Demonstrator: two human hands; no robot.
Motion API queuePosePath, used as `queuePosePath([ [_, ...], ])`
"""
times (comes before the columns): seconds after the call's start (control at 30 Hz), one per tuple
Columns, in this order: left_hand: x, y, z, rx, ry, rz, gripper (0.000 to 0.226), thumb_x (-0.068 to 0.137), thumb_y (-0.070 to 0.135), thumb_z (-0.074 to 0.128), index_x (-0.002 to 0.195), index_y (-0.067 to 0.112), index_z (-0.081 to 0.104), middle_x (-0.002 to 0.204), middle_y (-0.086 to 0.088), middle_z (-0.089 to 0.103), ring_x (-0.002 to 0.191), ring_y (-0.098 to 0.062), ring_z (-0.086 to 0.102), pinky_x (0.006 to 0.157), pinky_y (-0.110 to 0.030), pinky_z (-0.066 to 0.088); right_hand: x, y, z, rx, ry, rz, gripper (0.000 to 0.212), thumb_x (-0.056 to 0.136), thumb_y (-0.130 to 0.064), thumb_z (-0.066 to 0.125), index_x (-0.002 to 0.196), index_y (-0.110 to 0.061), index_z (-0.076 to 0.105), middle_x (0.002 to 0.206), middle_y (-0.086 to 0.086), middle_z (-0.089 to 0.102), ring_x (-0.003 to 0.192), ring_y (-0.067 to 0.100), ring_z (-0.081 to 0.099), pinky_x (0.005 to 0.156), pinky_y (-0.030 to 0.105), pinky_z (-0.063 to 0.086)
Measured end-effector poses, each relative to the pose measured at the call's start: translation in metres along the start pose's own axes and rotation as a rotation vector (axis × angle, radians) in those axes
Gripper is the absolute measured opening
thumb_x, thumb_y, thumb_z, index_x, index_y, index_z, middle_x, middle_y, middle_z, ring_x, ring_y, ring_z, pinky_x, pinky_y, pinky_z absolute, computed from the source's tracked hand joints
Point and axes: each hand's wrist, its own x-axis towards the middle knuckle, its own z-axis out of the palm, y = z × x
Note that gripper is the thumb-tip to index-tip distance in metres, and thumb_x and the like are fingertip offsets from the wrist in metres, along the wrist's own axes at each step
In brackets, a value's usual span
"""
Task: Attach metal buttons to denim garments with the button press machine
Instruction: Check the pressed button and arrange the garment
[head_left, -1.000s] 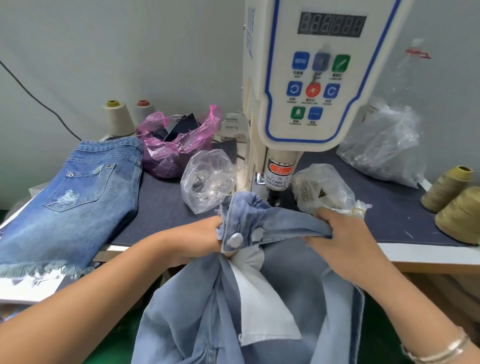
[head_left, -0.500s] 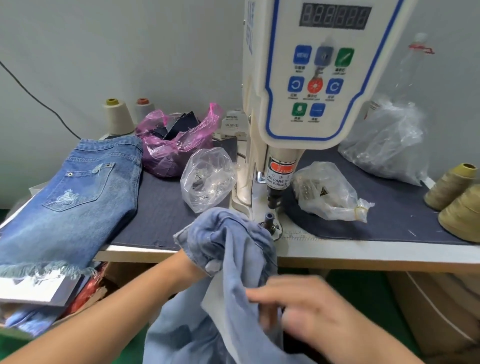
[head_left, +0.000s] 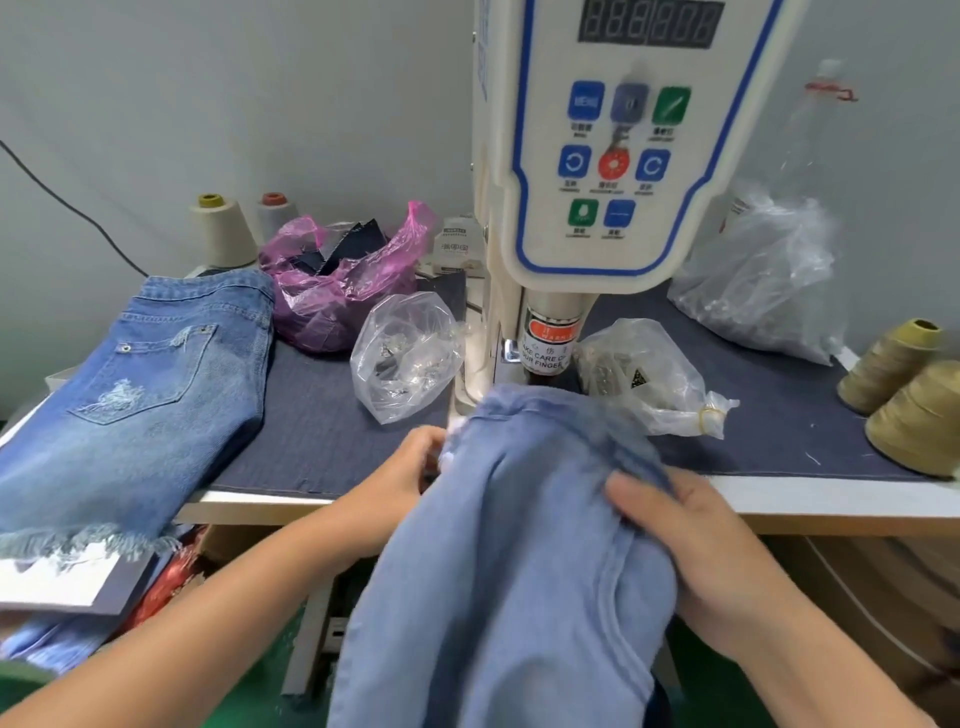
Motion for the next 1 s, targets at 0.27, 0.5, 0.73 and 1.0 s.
queuePosePath([
  [0.27, -0.025, 0.001, -0.013, -0.584, -0.468, -0.354, 0.07, 0.089, 0.069, 0.034, 0.099, 0.015, 0.077, 0.107, -0.005, 0.073, 0.097, -0.021, 0.068, 0.083, -0.027, 0.054, 0.004, 0.0, 0.006, 0.048, 0.23, -0.106, 0.03, 0.064, -0.038, 0.069, 0.091, -0.028, 0.077, 0.099, 0.004, 0.075, 0.092, 0.018, 0.071, 0.065, 0.022, 0.055],
  [0.5, -0.035, 0.001, -0.001, -1.097, -0.286, -0.118, 0.045, 0.073, 0.012, 0.071, 0.117, 0.007, 0.065, 0.112, -0.02, 0.067, 0.097, -0.029, 0.067, 0.082, -0.035, 0.056, 0.003, 0.009, 0.002, -0.142, 0.155, -0.062, 0.039, 0.058, -0.05, 0.082, 0.09, -0.03, 0.075, 0.098, 0.002, 0.075, 0.095, 0.019, 0.07, 0.084, 0.039, 0.055],
  [0.73, -0.019, 0.005, -0.032, -0.207, 0.087, -0.212, 0.047, 0.069, 0.022, 0.064, 0.114, 0.014, 0.054, 0.124, -0.013, 0.059, 0.109, -0.02, 0.058, 0.095, -0.036, 0.044, 0.003, -0.002, -0.022, -0.353, -0.175, 0.168, 0.036, 0.062, -0.035, 0.081, 0.096, -0.026, 0.075, 0.102, 0.001, 0.074, 0.097, 0.018, 0.07, 0.077, 0.022, 0.053],
  [1.0, -0.034, 0.044, -0.018, 0.366, -0.386, 0.432, 0.071, 0.061, 0.071, 0.068, 0.124, 0.053, 0.041, 0.121, 0.035, 0.047, 0.12, 0.011, 0.04, 0.097, -0.011, 0.035, 0.026, -0.02, 0.011, -0.658, -0.639, 0.169, 0.03, 0.087, -0.012, 0.063, 0.095, -0.04, 0.065, 0.091, -0.032, 0.066, 0.091, -0.012, 0.059, 0.081, 0.01, 0.042],
])
